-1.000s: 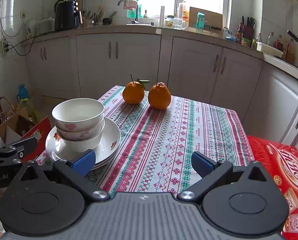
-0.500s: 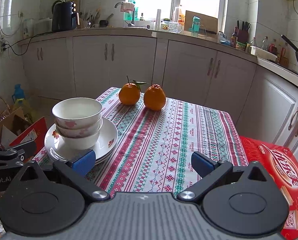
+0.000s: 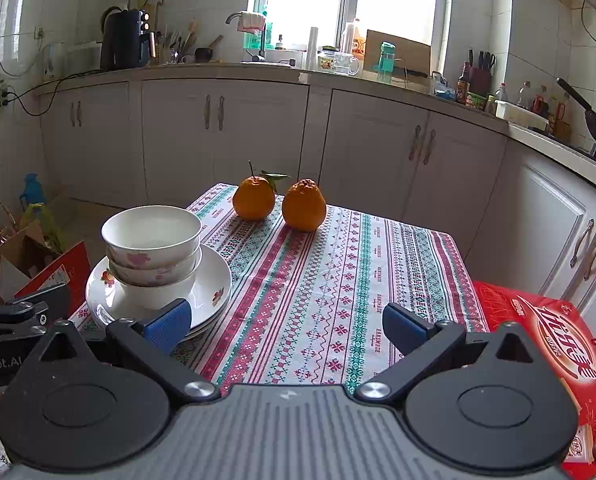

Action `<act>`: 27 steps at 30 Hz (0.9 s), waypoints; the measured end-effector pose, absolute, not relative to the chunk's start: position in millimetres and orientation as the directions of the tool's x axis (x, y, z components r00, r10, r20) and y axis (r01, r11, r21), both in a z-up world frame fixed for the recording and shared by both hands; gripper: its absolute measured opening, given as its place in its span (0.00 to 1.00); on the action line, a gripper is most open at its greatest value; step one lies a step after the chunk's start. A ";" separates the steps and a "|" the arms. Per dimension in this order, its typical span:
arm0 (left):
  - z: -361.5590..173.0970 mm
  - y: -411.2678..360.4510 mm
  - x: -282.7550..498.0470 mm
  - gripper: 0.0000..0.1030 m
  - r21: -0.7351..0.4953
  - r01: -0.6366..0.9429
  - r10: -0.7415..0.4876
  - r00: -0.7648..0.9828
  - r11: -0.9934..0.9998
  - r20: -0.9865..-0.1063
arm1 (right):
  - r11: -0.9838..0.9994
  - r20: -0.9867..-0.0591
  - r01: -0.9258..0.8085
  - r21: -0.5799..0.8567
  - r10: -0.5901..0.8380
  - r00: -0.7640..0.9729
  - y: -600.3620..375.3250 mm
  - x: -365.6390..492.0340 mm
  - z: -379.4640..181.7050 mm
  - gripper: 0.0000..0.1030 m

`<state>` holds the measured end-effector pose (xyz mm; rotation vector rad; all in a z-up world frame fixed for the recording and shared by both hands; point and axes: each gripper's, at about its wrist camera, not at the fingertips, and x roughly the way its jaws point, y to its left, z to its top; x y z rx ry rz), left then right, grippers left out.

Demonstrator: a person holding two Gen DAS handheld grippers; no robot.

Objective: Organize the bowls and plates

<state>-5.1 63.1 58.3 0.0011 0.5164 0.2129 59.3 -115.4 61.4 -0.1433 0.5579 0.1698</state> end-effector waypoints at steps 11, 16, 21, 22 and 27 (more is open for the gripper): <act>57.9 62.7 -4.3 0.99 0.050 -0.208 0.205 0.845 0.977 -0.494 | 0.977 -0.535 -0.190 -0.095 0.111 0.838 -115.7 58.7 61.5 1.00; 57.4 62.1 -3.5 0.99 0.051 -0.206 0.204 0.843 0.977 -0.497 | 0.978 -0.531 -0.190 -0.092 0.113 0.840 -116.3 58.6 62.2 1.00; 57.4 61.1 -3.4 0.99 0.051 -0.203 0.202 0.844 0.978 -0.497 | 0.978 -0.531 -0.185 -0.095 0.108 0.841 -115.3 59.8 61.7 1.00; 57.5 61.2 -3.4 0.99 0.049 -0.203 0.200 0.844 0.978 -0.497 | 0.978 -0.529 -0.184 -0.094 0.108 0.842 -115.7 59.4 61.9 1.00; 57.6 61.6 -4.3 0.99 0.051 -0.205 0.203 0.845 0.977 -0.495 | 0.979 -0.526 -0.182 -0.093 0.107 0.844 -116.0 59.0 62.4 1.00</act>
